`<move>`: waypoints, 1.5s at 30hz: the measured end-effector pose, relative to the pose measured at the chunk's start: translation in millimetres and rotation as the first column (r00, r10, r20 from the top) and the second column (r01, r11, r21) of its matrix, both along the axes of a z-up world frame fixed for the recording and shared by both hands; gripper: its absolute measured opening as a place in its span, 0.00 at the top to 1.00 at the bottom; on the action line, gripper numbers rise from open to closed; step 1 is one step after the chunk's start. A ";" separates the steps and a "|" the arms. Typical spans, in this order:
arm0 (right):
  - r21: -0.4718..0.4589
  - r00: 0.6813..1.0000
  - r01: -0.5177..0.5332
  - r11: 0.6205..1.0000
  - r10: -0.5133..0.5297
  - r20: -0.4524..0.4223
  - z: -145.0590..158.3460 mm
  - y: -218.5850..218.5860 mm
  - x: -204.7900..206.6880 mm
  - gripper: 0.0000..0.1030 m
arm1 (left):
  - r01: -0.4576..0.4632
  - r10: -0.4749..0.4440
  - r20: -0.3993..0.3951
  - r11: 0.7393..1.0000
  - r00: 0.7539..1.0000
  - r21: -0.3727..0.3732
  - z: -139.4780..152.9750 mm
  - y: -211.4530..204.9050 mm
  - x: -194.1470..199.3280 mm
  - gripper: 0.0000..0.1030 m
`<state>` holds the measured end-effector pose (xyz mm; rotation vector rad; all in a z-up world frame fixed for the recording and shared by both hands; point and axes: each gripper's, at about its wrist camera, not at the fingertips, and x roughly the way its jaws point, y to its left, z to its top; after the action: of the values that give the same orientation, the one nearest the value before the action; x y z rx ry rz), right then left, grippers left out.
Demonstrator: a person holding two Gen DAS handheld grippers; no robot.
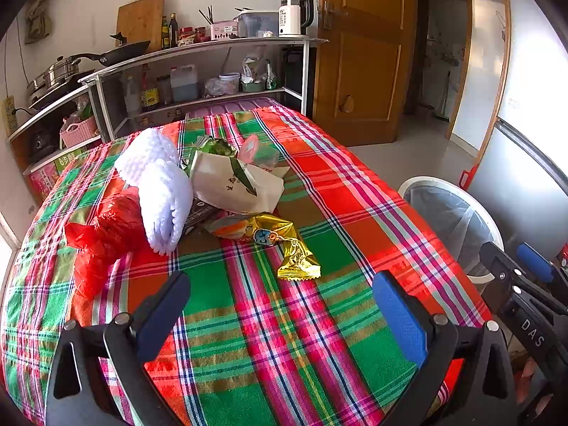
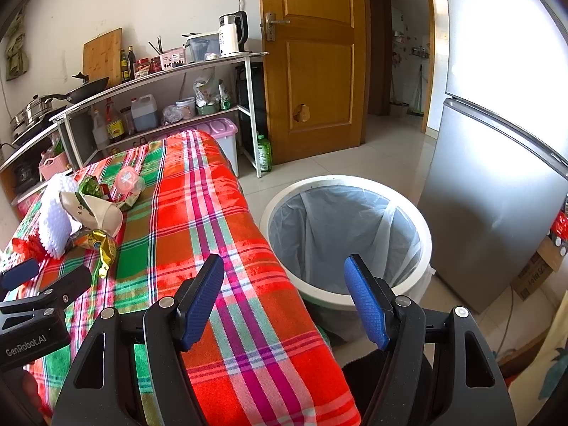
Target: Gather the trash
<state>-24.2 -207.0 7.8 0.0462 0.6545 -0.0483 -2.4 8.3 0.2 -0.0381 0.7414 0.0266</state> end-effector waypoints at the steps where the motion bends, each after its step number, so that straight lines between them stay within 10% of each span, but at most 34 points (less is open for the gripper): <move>1: 0.001 1.000 0.000 1.000 0.000 0.000 0.0 -0.3 -0.2 0.32 | 0.000 0.000 0.001 1.000 1.000 0.000 0.0 -0.1 -0.3 0.00; 45: -0.042 1.000 0.005 0.999 -0.006 -0.030 0.9 0.8 6.0 0.32 | -0.001 0.000 -0.034 1.000 0.999 -0.030 -3.7 6.1 13.9 0.00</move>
<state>-18.2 -206.2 8.7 0.0071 0.6834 -0.0683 11.5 14.4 -3.5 -0.0665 0.7754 0.0165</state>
